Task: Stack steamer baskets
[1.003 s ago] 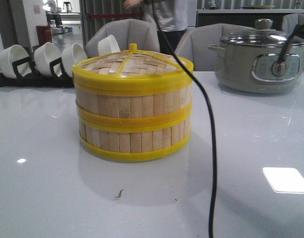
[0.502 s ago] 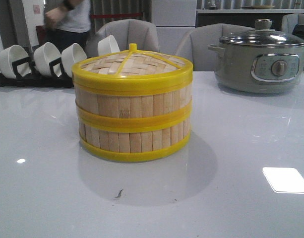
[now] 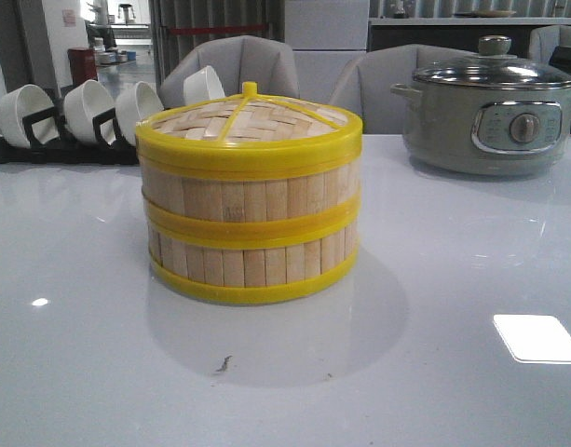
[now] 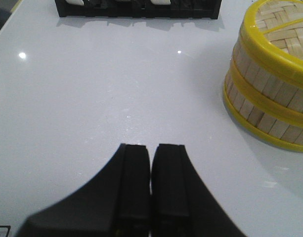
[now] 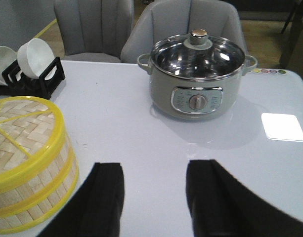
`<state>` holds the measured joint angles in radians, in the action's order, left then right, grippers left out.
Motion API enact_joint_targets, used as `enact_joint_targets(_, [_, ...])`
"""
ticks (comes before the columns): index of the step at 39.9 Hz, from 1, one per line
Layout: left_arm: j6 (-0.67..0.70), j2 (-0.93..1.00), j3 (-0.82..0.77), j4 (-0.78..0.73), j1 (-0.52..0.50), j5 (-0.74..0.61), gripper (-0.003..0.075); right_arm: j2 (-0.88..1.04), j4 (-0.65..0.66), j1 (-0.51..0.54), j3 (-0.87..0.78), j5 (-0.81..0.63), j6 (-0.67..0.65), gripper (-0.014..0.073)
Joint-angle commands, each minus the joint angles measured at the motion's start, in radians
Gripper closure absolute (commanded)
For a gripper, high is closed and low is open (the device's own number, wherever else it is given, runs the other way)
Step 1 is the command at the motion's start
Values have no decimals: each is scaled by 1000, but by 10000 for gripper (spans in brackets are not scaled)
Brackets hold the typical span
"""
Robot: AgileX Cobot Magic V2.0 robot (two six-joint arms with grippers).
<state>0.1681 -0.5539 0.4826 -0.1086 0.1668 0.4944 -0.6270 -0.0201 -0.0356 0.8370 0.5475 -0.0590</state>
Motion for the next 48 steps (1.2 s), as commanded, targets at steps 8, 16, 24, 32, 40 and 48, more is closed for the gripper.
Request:
enact_joint_targets(8, [9, 0, 29, -4, 8, -76, 636, 244, -10, 72, -181, -87, 7, 180])
enact_joint_targets(16, [9, 0, 29, -4, 8, -76, 636, 363, -11, 85, -312, -88, 7, 180])
enact_joint_targets(24, [9, 0, 29, -4, 8, -76, 636, 441, -11, 85, -414, -88, 7, 180])
enact_joint_targets(32, [9, 0, 29, -4, 8, -76, 636, 487, -11, 85, -487, -91, 7, 180])
enact_joint_targets(40, [9, 0, 29, -4, 8, -76, 636, 502, -11, 85, -490, -105, 7, 202])
enact_joint_targets(48, [9, 0, 29, -4, 8, -76, 636, 502, -11, 85, -490, -107, 7, 571])
